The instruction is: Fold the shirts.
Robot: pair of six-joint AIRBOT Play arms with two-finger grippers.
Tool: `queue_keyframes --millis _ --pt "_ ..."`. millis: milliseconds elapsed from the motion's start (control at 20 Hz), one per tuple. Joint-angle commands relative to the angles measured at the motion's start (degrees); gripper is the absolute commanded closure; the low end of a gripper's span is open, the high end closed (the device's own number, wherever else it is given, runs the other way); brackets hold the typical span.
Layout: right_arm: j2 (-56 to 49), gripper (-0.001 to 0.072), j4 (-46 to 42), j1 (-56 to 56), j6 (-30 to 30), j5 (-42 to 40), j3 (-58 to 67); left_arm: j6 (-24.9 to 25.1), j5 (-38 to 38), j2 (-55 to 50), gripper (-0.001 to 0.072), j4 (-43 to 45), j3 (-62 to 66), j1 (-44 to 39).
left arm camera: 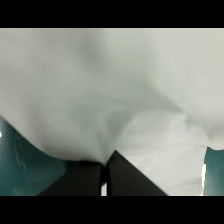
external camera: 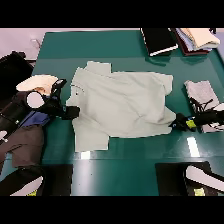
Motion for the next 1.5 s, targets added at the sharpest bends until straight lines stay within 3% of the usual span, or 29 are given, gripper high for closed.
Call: queue_keyframes --millis 0,200,400,600,750,950,1150,1300,1450 --pt "2.3 0.0697 1.3 4.2 -2.4 -2.1 2.4 0.0 -1.1 0.2 0.0686 -1.7 1.0 0.0" --pt "13.9 0.0697 1.4 5.2 -2.4 0.7 14.6 0.0 -1.4 5.7 0.0686 0.7 14.5 0.0" --pt "24.8 0.0697 1.3 5.2 -2.1 0.2 34.4 0.0 -1.7 12.0 0.0687 6.6 39.1 0.0" --pt "30.1 0.0698 -3.6 5.2 1.9 -0.7 52.6 0.5 -2.2 13.0 0.0688 6.6 61.0 0.0" --pt "31.0 0.0698 -8.4 5.2 5.0 1.3 62.4 1.7 -1.6 13.0 0.0688 6.8 69.8 0.0" --pt "27.2 0.0699 -9.2 5.2 6.3 7.8 72.2 2.0 0.0 12.6 0.0688 6.8 71.1 0.0" --pt "17.5 0.0699 -9.2 5.2 9.0 18.3 78.9 2.0 -3.8 8.9 0.0687 12.1 65.8 0.0" --pt "10.2 0.0699 -9.5 5.6 9.4 20.5 76.1 2.0 -9.9 2.1 0.0687 13.7 57.3 0.0" --pt "2.4 0.0699 -11.4 9.7 9.4 21.2 67.2 1.9 -7.6 -6.9 0.0687 13.6 48.2 0.9"
